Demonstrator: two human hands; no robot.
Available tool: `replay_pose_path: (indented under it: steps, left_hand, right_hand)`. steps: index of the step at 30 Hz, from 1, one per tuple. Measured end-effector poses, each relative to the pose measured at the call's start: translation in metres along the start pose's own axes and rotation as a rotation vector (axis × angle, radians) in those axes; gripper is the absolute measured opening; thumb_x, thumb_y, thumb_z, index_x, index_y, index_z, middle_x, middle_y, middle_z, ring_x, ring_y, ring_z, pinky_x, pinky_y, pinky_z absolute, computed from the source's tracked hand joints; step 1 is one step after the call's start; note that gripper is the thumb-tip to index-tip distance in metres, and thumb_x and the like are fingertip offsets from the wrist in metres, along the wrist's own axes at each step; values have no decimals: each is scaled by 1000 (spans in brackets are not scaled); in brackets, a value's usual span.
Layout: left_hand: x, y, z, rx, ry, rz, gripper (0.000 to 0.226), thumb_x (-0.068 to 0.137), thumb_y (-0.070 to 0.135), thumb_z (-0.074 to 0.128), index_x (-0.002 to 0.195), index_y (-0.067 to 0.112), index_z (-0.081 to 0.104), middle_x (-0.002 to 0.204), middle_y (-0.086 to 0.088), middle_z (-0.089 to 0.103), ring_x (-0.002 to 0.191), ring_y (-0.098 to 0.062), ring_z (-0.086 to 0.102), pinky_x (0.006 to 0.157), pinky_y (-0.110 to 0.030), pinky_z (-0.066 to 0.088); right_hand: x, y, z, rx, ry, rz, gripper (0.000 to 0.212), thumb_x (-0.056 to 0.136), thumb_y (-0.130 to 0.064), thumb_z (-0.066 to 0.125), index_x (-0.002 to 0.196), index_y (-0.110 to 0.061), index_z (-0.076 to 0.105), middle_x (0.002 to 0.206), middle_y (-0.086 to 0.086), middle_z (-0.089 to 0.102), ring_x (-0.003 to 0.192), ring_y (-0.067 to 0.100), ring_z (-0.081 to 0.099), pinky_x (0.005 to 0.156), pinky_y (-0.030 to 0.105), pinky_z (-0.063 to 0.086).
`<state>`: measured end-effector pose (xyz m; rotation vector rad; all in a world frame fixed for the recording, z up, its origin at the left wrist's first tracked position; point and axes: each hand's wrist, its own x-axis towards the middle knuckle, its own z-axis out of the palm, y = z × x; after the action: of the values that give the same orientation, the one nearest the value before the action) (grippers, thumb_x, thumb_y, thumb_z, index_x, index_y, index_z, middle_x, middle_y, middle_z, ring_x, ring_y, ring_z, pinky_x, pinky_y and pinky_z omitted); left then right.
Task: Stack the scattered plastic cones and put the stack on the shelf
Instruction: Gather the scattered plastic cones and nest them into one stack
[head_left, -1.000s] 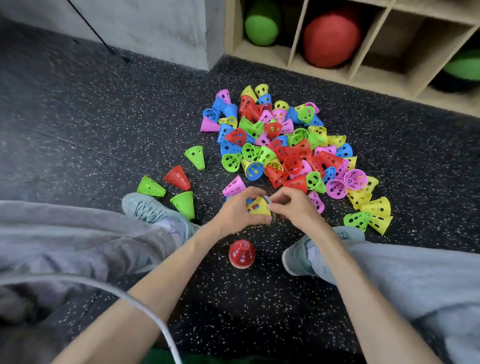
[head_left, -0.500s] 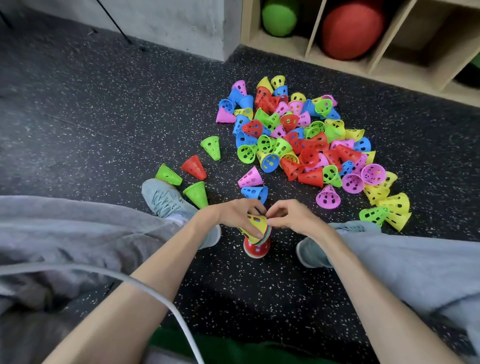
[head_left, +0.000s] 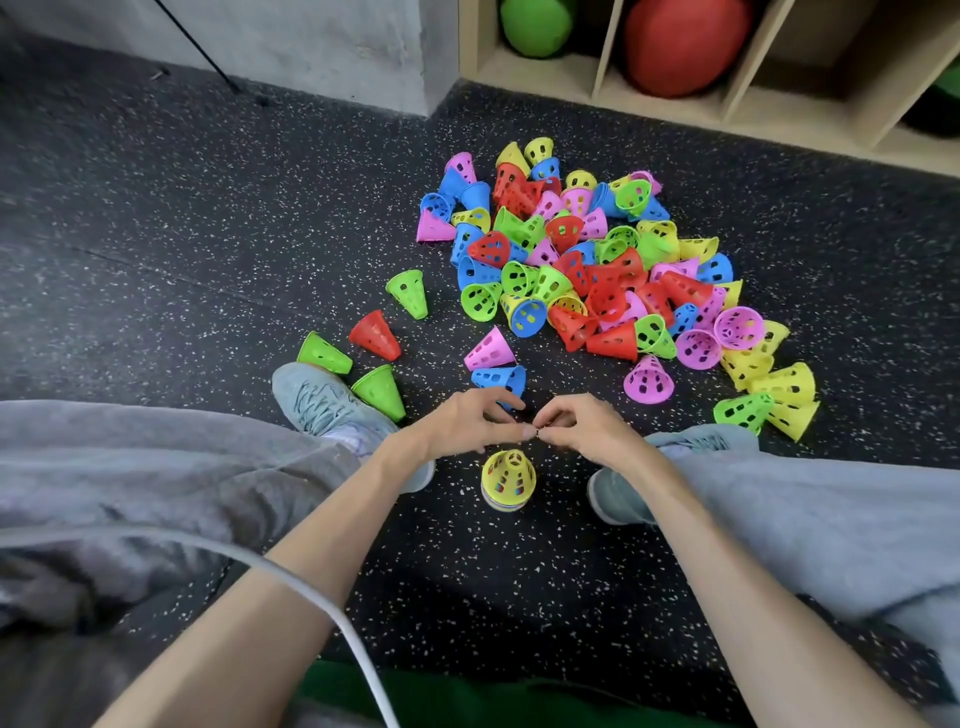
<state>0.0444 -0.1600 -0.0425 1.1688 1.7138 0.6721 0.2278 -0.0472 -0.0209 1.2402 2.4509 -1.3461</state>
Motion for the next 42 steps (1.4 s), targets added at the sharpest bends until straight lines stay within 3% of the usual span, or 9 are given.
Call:
replay_pose_path:
  steps: [6,11,16,21,28,32,35,38,42]
  left_hand:
    - [0,-11,4,96,284,56,35,97,43,66,127,27,63,108,12,72,96,-4,67,93,-34,54]
    - [12,-22,1,414,429,112,33,99,34,62,130,22,63,121,0,66,109,-21,61,94,-41,51]
    - [17,-35,-39,779,373,159,33,98,37,63,129,25,61,127,-2,62,117,-26,57,100,-48,48]
    - [20,-51,-98,893,281,-40,46,93,40,70,136,28,56,135,-4,55,130,-28,51,105,-48,45]
    - [26,-78,-147,865,106,-245,49,88,39,77,130,25,56,120,-2,66,106,-24,64,81,-34,52]
    - [23,-97,-146,647,184,-178,39,90,23,78,126,26,64,103,1,71,97,-22,68,81,-32,52]
    - [24,-100,-136,420,292,-101,37,88,15,80,122,24,70,87,10,63,86,-17,67,85,-35,54]
    - [26,-102,-128,306,304,-38,35,89,13,78,122,22,69,90,12,66,84,-14,70,87,-36,56]
    - [22,-107,-134,401,339,52,30,94,25,73,123,23,68,111,4,69,103,-14,64,93,-37,53]
  right_hand:
    - [0,-1,-1,93,93,-14,11,91,-22,69,98,-29,73,86,-1,75,85,20,71,76,35,53]
    - [12,-1,11,158,125,-29,14,93,-22,66,104,-28,73,85,-2,73,84,17,70,82,34,52]
    - [33,-7,21,220,157,-8,20,98,-20,60,112,-29,72,94,-4,69,85,10,64,77,30,48]
    - [57,-19,28,264,245,59,29,99,-13,56,121,-27,70,111,-3,66,99,15,61,78,29,45]
    - [94,-25,47,291,285,153,31,96,-9,59,123,-16,72,123,3,71,109,19,65,89,32,51]
    - [105,-30,54,313,335,170,26,96,-6,61,117,-13,75,116,1,73,110,19,66,98,38,53]
    - [115,-35,55,325,317,127,24,94,-6,61,107,-18,78,105,-7,72,101,13,67,83,27,56]
    - [125,-44,55,262,240,88,24,93,-7,62,105,-21,78,101,-7,74,94,8,67,69,14,46]
    - [136,-52,55,182,232,75,27,94,-7,60,101,-26,78,100,-11,72,93,6,64,71,17,44]
